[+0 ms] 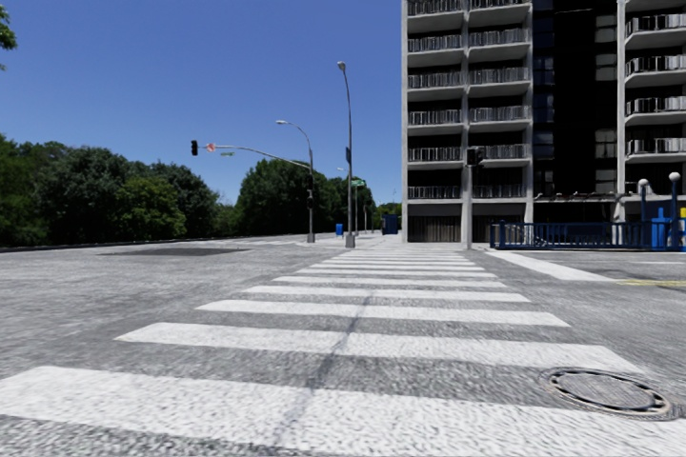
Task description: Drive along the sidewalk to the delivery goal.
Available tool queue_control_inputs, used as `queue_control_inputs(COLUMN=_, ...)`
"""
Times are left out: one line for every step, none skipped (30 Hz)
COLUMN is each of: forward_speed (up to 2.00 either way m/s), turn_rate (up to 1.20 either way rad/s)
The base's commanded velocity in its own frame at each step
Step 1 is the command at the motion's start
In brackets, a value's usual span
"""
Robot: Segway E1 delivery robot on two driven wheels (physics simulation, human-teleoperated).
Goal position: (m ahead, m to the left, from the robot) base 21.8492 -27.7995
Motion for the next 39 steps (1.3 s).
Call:
queue_control_inputs(forward_speed=2.00, turn_rate=0.00)
queue_control_inputs(forward_speed=2.00, turn_rate=0.00)
queue_control_inputs(forward_speed=2.00, turn_rate=0.00)
queue_control_inputs(forward_speed=2.00, turn_rate=0.00)
queue_control_inputs(forward_speed=2.00, turn_rate=0.00)
queue_control_inputs(forward_speed=2.00, turn_rate=0.00)
queue_control_inputs(forward_speed=2.00, turn_rate=0.00)
queue_control_inputs(forward_speed=2.00, turn_rate=0.00)
queue_control_inputs(forward_speed=2.00, turn_rate=0.00)
queue_control_inputs(forward_speed=2.00, turn_rate=0.00)
queue_control_inputs(forward_speed=2.00, turn_rate=0.00)
queue_control_inputs(forward_speed=2.00, turn_rate=0.00)
queue_control_inputs(forward_speed=2.00, turn_rate=0.00)
queue_control_inputs(forward_speed=2.00, turn_rate=0.00)
queue_control_inputs(forward_speed=2.00, turn_rate=0.00)
queue_control_inputs(forward_speed=2.00, turn_rate=0.00)
queue_control_inputs(forward_speed=2.00, turn_rate=0.00)
queue_control_inputs(forward_speed=2.00, turn_rate=0.00)
queue_control_inputs(forward_speed=2.00, turn_rate=0.00)
queue_control_inputs(forward_speed=2.00, turn_rate=0.00)
queue_control_inputs(forward_speed=2.00, turn_rate=0.00)
queue_control_inputs(forward_speed=2.00, turn_rate=0.00)
queue_control_inputs(forward_speed=2.00, turn_rate=0.00)
queue_control_inputs(forward_speed=2.00, turn_rate=0.00)
queue_control_inputs(forward_speed=2.00, turn_rate=0.00)
queue_control_inputs(forward_speed=2.00, turn_rate=0.00)
queue_control_inputs(forward_speed=2.00, turn_rate=0.00)
queue_control_inputs(forward_speed=2.00, turn_rate=0.00)
queue_control_inputs(forward_speed=2.00, turn_rate=0.00)
queue_control_inputs(forward_speed=2.00, turn_rate=0.00)
queue_control_inputs(forward_speed=2.00, turn_rate=0.00)
queue_control_inputs(forward_speed=2.00, turn_rate=0.00)
queue_control_inputs(forward_speed=2.00, turn_rate=0.00)
queue_control_inputs(forward_speed=2.00, turn_rate=-0.01)
queue_control_inputs(forward_speed=2.00, turn_rate=-0.02)
queue_control_inputs(forward_speed=2.00, turn_rate=-0.02)
queue_control_inputs(forward_speed=2.00, turn_rate=-0.03)
queue_control_inputs(forward_speed=2.00, turn_rate=-0.03)
queue_control_inputs(forward_speed=2.00, turn_rate=-0.03)
